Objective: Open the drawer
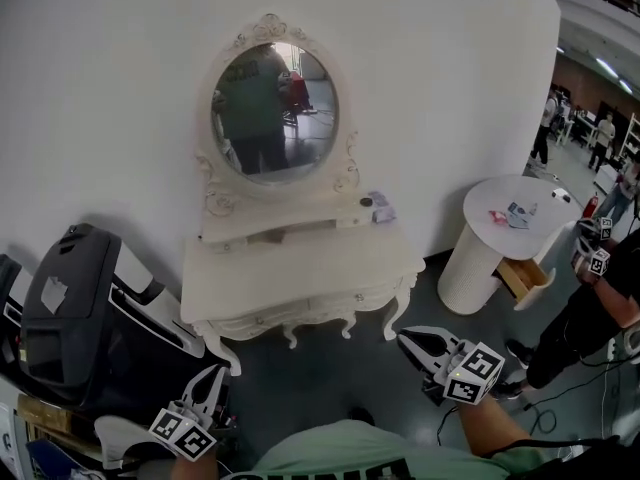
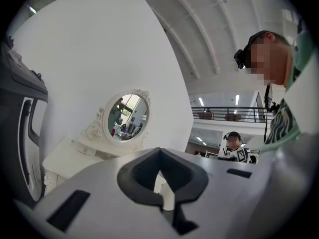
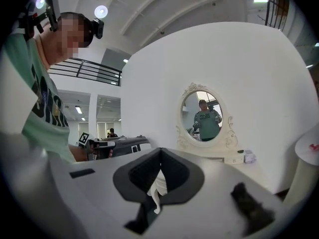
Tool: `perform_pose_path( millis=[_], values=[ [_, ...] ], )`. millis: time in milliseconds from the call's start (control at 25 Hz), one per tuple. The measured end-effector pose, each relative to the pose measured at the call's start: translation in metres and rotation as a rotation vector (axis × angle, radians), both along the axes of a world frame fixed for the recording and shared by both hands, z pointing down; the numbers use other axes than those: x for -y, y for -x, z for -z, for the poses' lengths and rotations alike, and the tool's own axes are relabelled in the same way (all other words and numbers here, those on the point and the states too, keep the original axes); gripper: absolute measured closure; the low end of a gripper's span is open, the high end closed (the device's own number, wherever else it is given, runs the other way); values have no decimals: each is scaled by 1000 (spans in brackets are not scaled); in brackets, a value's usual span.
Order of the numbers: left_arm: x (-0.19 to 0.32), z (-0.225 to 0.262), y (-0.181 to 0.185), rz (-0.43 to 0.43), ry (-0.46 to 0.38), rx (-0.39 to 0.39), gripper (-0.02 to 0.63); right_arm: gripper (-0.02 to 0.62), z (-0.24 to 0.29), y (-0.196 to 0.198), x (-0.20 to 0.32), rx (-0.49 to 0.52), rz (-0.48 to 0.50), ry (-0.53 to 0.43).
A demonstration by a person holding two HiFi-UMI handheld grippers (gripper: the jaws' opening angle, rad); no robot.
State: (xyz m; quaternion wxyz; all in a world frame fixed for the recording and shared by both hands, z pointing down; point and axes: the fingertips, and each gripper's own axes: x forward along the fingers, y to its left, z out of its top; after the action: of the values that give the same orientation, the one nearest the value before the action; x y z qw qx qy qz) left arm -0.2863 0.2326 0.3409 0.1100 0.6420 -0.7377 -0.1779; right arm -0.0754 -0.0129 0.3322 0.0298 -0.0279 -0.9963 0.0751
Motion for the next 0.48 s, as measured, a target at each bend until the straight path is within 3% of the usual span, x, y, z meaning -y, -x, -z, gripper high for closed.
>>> perform_pose_path(
  millis=[480],
  values=[
    [142, 32, 22, 168, -16, 23, 609, 583, 23, 73, 168, 56, 187, -56]
  ],
)
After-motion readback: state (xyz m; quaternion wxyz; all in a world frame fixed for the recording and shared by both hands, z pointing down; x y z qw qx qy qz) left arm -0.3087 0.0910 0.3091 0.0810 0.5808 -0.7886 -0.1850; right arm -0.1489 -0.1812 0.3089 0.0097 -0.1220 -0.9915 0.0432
